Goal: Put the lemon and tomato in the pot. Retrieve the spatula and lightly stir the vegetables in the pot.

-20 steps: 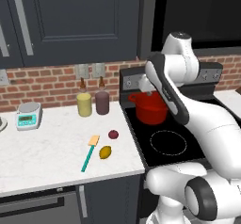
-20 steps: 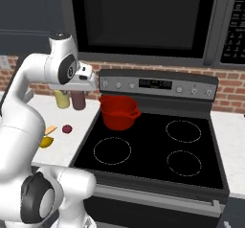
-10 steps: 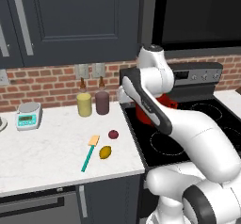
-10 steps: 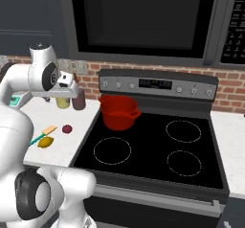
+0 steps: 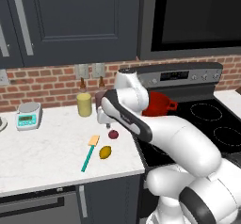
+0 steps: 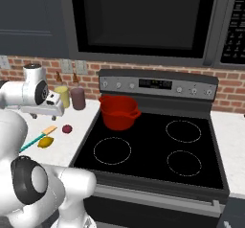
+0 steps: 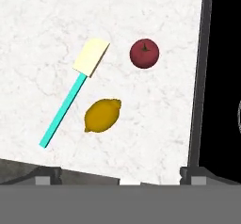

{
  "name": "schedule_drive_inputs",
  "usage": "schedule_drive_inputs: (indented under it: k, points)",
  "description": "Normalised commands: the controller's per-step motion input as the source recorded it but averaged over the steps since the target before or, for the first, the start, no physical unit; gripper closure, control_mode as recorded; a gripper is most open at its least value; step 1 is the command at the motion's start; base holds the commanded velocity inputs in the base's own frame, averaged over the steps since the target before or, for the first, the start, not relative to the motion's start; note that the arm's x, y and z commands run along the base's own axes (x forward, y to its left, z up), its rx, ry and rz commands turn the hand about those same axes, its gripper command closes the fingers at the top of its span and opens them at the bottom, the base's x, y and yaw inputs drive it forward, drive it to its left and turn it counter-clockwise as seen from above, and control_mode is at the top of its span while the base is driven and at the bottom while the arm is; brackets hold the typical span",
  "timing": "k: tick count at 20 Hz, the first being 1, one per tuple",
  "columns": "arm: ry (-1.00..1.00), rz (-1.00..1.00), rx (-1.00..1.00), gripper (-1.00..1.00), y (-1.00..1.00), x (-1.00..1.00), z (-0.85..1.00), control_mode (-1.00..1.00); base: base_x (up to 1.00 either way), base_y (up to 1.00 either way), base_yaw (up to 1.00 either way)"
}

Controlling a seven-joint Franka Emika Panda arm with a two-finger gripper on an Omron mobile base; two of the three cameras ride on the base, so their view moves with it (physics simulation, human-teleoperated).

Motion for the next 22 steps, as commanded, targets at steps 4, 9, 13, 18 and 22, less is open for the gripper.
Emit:
schedule_drive_inputs:
  k: [4, 9, 13, 18, 22]
  points:
    - [0.14, -0.07, 0.04, -1.00, 0.44, 0.01, -0.82, -1.00, 0.00, 0.00, 0.00]
    - [0.03, -0.15, 0.00, -1.00, 0.25, 0.00, -0.61, -1.00, 0.00, 0.00, 0.00]
    - [0.00, -0.25, 0.00, -1.00, 0.04, 0.00, -0.46, -1.00, 0.00, 0.00, 0.00]
    - [0.02, -0.27, -0.01, -1.00, 0.00, 0.15, -0.45, -1.00, 0.00, 0.00, 0.00]
    - [0.01, -0.21, 0.00, -1.00, 0.02, 0.31, -0.45, -1.00, 0.00, 0.00, 0.00]
